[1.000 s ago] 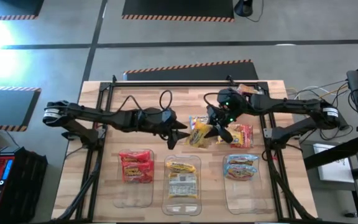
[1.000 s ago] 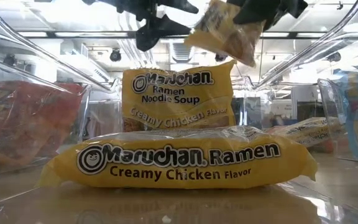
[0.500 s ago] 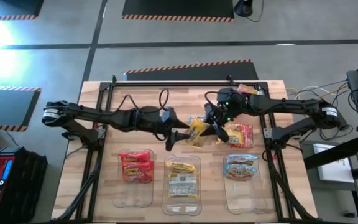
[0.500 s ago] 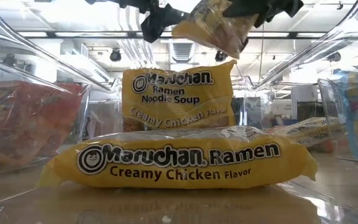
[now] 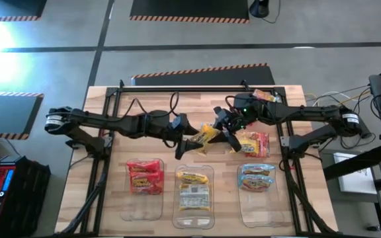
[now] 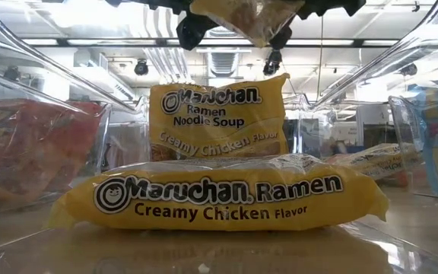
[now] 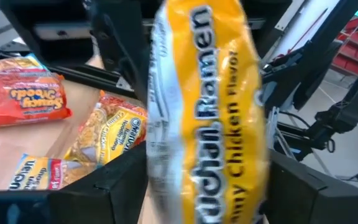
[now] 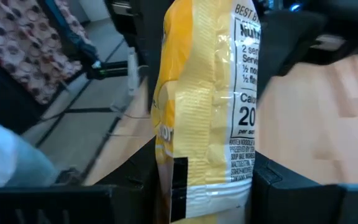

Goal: Sort Maruchan noodles
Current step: Put the yellow noodle pack into the middle transparent bin

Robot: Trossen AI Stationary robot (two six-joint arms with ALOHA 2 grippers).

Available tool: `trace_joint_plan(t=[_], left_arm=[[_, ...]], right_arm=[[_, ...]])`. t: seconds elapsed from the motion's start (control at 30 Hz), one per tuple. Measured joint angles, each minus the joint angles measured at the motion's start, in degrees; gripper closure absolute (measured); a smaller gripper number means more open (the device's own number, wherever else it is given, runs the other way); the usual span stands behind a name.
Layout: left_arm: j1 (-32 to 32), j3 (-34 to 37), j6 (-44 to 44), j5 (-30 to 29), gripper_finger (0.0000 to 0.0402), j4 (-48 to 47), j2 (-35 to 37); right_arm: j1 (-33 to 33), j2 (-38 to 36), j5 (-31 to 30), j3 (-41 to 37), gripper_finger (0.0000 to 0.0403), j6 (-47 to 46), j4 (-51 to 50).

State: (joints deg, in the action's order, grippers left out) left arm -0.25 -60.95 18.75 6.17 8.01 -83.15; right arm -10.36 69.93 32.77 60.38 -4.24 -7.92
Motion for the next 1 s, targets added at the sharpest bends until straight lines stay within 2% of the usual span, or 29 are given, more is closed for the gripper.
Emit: trace_joint_plan(t=[0.53,0.63,0.87,1.0], left_arm=[[0.1,0.0,2.0,0.4,0.0176,-0.4,-0.2],[0.3,0.0,2.3,0.4,0.0197,0.2,-0.7],[0.4,0.0,3.1,0.3,0.0281,0.5,-1.3],[0.4,-0.1,3.5,1.1,0.0296,0.1,-1.3]], right_arm=[[0.0,0.0,-1.4,0.0,0.0271,1.9,1.5],[0.0,0.0,-1.3,0.0,0.0271,1.9,1.4],[-0.1,-0.5,-1.9,0.0,0.0266,-2.3,-0.1],[-0.4,-3.0,-1.4,0.2,0.0245,-4.2,-4.8]])
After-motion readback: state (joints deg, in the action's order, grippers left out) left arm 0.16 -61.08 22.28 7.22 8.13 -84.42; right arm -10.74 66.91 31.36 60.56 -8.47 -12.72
